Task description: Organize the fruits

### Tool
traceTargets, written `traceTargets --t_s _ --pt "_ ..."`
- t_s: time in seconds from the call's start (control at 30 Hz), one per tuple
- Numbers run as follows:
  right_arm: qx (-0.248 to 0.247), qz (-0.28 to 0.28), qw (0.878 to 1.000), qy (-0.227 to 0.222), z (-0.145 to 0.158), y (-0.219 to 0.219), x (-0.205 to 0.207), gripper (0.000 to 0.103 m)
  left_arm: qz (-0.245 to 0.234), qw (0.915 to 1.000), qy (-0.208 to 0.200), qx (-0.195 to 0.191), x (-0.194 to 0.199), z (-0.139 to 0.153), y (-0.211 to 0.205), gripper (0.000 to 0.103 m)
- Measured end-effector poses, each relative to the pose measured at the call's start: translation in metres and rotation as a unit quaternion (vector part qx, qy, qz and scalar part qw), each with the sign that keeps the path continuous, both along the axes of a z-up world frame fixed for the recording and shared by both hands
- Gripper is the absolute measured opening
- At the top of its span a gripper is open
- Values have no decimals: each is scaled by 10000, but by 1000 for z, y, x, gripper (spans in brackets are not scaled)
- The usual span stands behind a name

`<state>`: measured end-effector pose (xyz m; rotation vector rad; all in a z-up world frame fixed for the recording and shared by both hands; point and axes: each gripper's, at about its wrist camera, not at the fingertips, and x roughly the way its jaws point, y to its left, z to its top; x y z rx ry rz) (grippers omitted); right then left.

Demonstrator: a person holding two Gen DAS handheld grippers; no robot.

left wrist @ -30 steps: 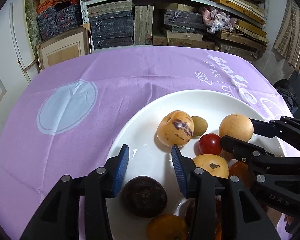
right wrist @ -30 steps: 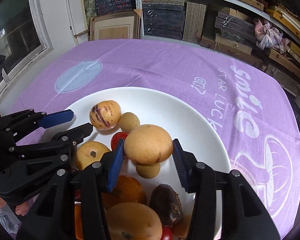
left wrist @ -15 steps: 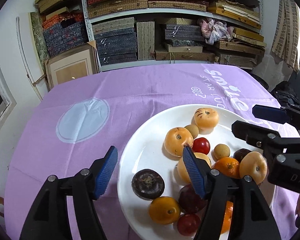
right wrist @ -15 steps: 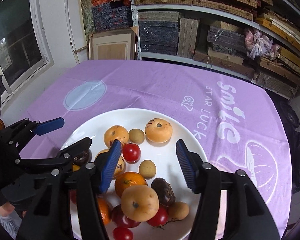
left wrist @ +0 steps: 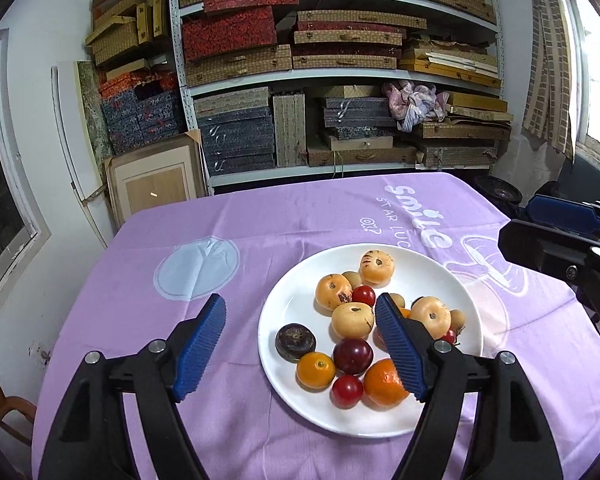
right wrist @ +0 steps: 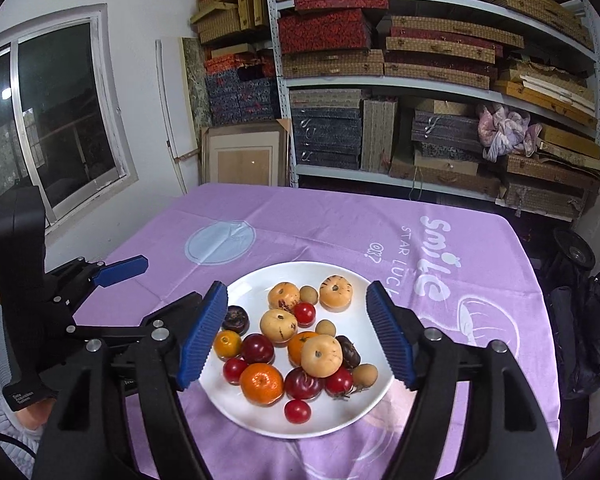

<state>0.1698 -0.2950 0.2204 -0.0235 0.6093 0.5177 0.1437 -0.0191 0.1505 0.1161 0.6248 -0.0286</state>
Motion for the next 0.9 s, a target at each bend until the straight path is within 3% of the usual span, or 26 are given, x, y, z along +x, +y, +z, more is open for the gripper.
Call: traceTargets --t_s 0.17,0.27,0.5,0.73,0.9 --pt "208 96 9997 -122 4 -8 -49 77 -12 9999 -119 -10 -32 -1 -3 81" --pt "284 159 9993 -163 0 -11 -78 82 -27 9999 -132 -34 -50 -10 -5 87" --pt "378 -80 9987 -330 -32 -21 -129 96 -62 9999 -152 18 -85 -40 -12 94" --pt "129 -480 9972 -551 -72 -22 -141 99 -235 9994 -77 -224 -98 -65 -12 100" --pt "-240 -675 9969 -322 -88 -16 -117 99 -93 9997 24 -239 -89 -69 -8 100"
